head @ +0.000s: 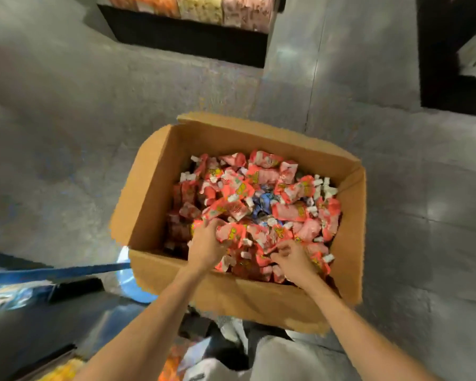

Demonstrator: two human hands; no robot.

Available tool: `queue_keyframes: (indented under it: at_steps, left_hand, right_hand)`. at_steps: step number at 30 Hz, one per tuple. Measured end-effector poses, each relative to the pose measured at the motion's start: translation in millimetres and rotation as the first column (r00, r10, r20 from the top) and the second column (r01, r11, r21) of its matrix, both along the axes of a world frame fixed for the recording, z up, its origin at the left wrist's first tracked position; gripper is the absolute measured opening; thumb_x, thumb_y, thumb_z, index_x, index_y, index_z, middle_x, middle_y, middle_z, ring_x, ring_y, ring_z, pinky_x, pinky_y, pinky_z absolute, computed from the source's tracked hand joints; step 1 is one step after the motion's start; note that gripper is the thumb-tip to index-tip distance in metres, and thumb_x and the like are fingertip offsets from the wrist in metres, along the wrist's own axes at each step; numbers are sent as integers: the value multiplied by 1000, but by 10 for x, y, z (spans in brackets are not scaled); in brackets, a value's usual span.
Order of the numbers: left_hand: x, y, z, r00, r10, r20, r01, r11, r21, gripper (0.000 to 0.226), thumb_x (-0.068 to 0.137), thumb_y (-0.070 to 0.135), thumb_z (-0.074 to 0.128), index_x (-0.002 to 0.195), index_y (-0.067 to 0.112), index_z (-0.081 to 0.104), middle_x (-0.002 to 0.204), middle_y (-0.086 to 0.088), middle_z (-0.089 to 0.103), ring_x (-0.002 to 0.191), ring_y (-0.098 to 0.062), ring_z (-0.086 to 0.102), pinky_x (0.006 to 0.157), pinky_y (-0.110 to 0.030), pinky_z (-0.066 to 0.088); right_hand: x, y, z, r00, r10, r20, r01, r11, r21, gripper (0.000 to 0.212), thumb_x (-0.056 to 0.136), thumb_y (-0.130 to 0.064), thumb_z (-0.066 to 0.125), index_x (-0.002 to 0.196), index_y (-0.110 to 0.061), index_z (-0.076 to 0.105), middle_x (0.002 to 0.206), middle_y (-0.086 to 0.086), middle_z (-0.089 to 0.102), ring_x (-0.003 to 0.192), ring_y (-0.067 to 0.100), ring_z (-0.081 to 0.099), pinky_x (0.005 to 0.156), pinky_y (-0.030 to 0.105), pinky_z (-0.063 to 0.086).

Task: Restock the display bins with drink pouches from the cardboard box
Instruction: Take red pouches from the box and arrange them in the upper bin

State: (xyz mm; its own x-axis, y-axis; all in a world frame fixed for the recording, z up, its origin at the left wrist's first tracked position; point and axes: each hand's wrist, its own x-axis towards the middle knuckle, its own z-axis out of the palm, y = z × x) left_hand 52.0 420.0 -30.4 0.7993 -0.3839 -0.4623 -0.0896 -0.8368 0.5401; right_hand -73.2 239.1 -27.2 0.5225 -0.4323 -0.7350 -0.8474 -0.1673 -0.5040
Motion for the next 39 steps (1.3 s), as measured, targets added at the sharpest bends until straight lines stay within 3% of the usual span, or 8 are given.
queue_keyframes:
  at_steps: [4, 11, 18, 20, 24, 33, 36, 39]
  left_hand:
    - [215, -151, -230, 989, -26, 144, 3, 987, 160, 64, 89, 34, 69, 144, 15, 40, 134, -17, 46, 121, -39, 46, 92, -47, 45]
    - [623, -269, -698, 969, -246, -10, 239, 931, 277, 123, 65, 57, 84, 157, 25, 9, 155, -10, 23, 142, -36, 25, 109, -54, 37]
    - [533, -48, -917, 552, -832, -50, 726, 450, 520, 132, 54, 65, 85, 151, 33, 1, 152, -15, 22, 139, -41, 27, 98, -56, 40]
    - [578, -105, -932, 561, -826, -49, 737, 472, 484, 123, 60, 61, 84, 149, 32, 5, 158, -16, 14, 144, -42, 20, 98, -60, 38]
    - [653, -208, -908, 551, -834, 28, 724, 495, 481, 85, 73, 25, 78, 138, 29, 23, 138, -14, 48, 121, -35, 47, 90, -62, 41]
    - [731, -264, -748, 702, -712, -24, 686, 667, 291, 68, 87, 40, 65, 142, 17, 32, 119, -10, 56, 114, -33, 52, 92, -46, 42]
    - [673, -266, -630, 892, -401, -211, 421, 905, 62, 79, 84, 38, 66, 148, 15, 25, 102, -8, 64, 93, -31, 61, 82, -44, 50]
    - [621, -317, -461, 898, -89, -430, 44, 993, -112, 51, 82, 23, 71, 126, 18, 44, 85, 2, 64, 77, -18, 58, 69, -32, 45]
  right_hand:
    - [246, -37, -294, 911, -337, -239, 390, 892, 229, 44, 86, -32, 76, 104, 5, 60, 82, 14, 69, 57, 20, 65, 59, 38, 52]
    - [656, -55, -379, 772, -433, -466, 589, 764, 264, 83, 81, -62, 70, 142, -11, 46, 142, 11, 49, 114, 31, 56, 53, 30, 49]
    - [798, 3, -682, 676, -544, -498, 685, 713, 151, 69, 84, -38, 78, 138, -7, 50, 132, 12, 57, 103, 28, 52, 73, 33, 43]
    - [797, -5, -699, 657, -565, -498, 697, 707, 118, 67, 85, -33, 78, 139, -6, 50, 133, 13, 56, 101, 27, 52, 69, 30, 45]
    - [745, 7, -675, 614, -636, -467, 746, 661, 82, 78, 86, -23, 78, 147, -1, 34, 144, 15, 47, 128, 30, 48, 86, 34, 48]
    - [567, 108, -746, 572, -724, -385, 809, 576, 119, 85, 74, 3, 79, 146, -10, 36, 132, 18, 56, 118, 36, 58, 87, 50, 56]
    - [463, 142, -843, 577, -721, -383, 812, 554, 182, 77, 66, -3, 84, 134, -4, 48, 120, 19, 64, 107, 36, 65, 88, 54, 56]
    - [374, 157, -1015, 654, -665, -362, 755, 606, 252, 98, 44, -14, 88, 134, -13, 51, 119, 16, 66, 101, 34, 67, 69, 47, 61]
